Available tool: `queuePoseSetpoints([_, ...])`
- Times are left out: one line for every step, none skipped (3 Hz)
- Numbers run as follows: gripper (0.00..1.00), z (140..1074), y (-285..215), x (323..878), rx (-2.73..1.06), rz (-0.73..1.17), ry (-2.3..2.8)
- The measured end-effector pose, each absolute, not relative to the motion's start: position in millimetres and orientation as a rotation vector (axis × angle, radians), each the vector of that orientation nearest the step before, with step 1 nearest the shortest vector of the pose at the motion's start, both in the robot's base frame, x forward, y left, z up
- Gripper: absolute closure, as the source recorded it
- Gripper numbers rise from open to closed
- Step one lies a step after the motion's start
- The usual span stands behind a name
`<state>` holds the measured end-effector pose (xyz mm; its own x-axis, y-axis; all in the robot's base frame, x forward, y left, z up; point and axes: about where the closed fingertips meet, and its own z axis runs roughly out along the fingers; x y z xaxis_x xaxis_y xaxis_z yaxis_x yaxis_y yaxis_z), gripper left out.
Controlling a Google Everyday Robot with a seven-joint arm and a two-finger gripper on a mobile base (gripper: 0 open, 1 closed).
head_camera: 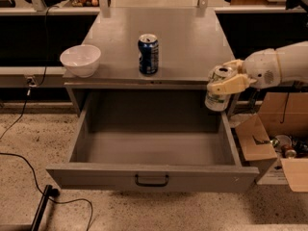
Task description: Pick 7up can from top drawer and place on counter
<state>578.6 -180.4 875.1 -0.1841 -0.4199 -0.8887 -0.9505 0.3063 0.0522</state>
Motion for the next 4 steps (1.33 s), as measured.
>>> queuePoseSetpoints([1.0, 905.7, -193.7, 615.8, -1.15, 0.855, 1.725])
queuePoseSetpoints([1.0, 943.8, -196.9, 656.9, -1.045, 0.811, 1.751])
queuePoseSetpoints([1.0, 955.7, -194.9, 678.6, -0.938, 0.799, 1.831])
queuePoseSetpoints([1.0, 957.8, -177.4, 700.7, -0.866, 0.778, 1.877])
